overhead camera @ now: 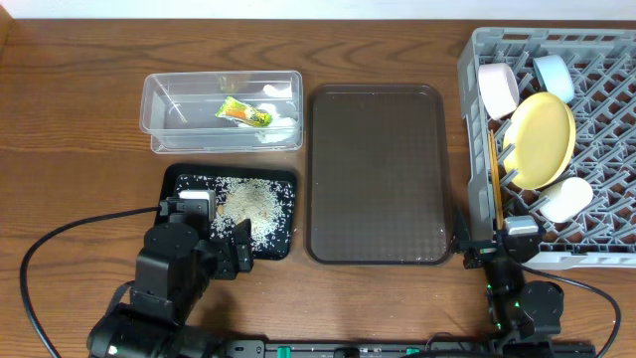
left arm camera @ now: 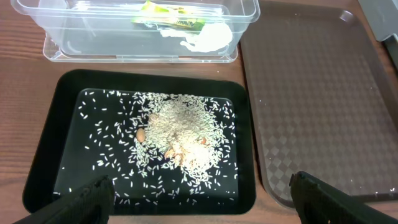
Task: Sort waste into correct bins and load items into the dishwasher rack
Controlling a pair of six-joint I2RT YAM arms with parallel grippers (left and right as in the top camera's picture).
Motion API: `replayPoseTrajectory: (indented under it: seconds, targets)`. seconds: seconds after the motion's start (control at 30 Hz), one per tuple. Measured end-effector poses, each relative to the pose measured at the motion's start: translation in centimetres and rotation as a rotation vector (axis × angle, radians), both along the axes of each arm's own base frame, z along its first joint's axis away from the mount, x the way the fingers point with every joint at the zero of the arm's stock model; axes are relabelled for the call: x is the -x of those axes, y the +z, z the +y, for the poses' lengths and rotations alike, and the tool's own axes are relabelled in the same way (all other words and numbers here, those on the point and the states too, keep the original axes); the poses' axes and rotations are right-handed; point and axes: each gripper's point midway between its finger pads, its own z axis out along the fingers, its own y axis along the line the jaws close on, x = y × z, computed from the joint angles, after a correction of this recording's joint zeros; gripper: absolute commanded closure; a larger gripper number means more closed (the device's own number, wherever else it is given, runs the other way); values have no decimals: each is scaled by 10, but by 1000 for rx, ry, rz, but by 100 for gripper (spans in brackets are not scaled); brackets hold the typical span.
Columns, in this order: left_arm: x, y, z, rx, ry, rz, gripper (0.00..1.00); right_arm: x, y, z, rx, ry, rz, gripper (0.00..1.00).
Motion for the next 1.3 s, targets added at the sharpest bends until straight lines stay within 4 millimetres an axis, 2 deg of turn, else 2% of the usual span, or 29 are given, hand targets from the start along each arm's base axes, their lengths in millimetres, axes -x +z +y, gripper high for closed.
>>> replayPoseTrajectory:
  seconds: [0.5,0.63,0.8,0.9,1.0,1.17,1.3]
  targets:
    - [1,-1,0,-3,0,7,8,0,0,0,0,0,0,1]
    - [-1,-4,9,-9,34,-5,7,0,0,0,0,1,0,1]
    - [-17,-5,30,36,140,-167,8,0,0,0,0,-1,-1,1]
    - [-25,-10,35,61,155,-295,7,0,0,0,0,0,0,1]
    - [-32,-19,35,75,148,-413,7,0,0,0,0,-1,1,1]
    - [-40,-22,34,68,121,-618,7,0,0,0,0,-1,0,1]
    - [-43,-29,33,32,98,-689,7,0,0,0,0,-2,0,1]
